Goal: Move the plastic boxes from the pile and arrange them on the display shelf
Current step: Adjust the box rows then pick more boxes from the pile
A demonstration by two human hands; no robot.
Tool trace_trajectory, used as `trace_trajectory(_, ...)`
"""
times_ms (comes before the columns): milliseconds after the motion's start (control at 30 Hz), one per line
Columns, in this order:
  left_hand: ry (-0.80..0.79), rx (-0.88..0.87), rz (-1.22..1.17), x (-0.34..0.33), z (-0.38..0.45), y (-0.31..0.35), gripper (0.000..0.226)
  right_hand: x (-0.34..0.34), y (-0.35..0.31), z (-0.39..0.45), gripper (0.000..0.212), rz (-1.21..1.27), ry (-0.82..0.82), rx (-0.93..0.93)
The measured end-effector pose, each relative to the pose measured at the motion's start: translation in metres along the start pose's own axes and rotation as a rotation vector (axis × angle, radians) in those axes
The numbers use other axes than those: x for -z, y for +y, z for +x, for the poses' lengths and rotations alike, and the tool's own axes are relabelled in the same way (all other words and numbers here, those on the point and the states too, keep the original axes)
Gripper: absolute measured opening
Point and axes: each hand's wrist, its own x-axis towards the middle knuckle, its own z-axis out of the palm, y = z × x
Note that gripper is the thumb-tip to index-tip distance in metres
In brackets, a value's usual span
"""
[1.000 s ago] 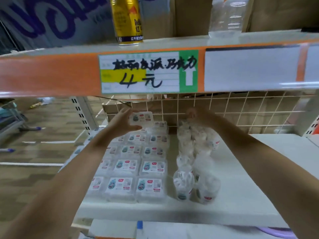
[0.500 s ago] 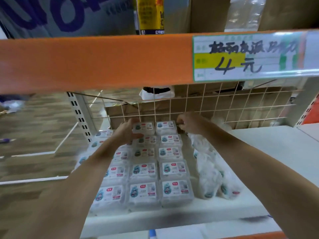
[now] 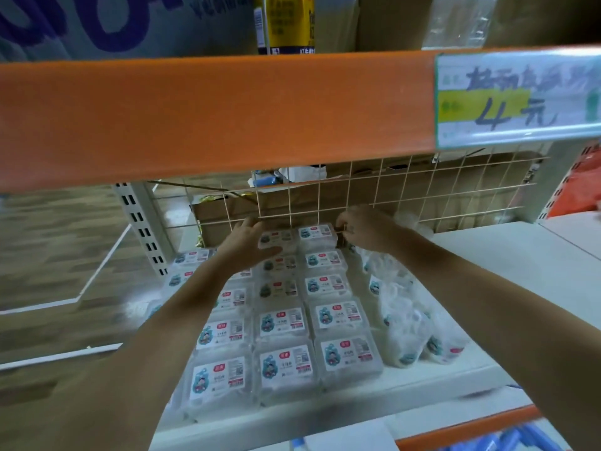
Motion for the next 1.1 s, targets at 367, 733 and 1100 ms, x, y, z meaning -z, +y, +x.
trace_trajectory(367, 0.165, -0.488, 0.222, -0.005, 0.051, 0.183, 0.045, 0.032, 0.067, -0.068, 0.037, -0.123, 0.043, -0.238)
trace_trajectory(733, 0.048, -0.681, 0.267, -0.06, 0.064, 0.423, 0.043, 0.074, 0.221, -0.234, 0.043, -0.24, -0.059, -0.603)
trace_trajectory(1100, 0.091, -0.81, 0.165, -0.108, 0.078, 0.643, 0.036, 0.123, 0.372, -0.374, 0.046, -0.279, -0.047, -0.827)
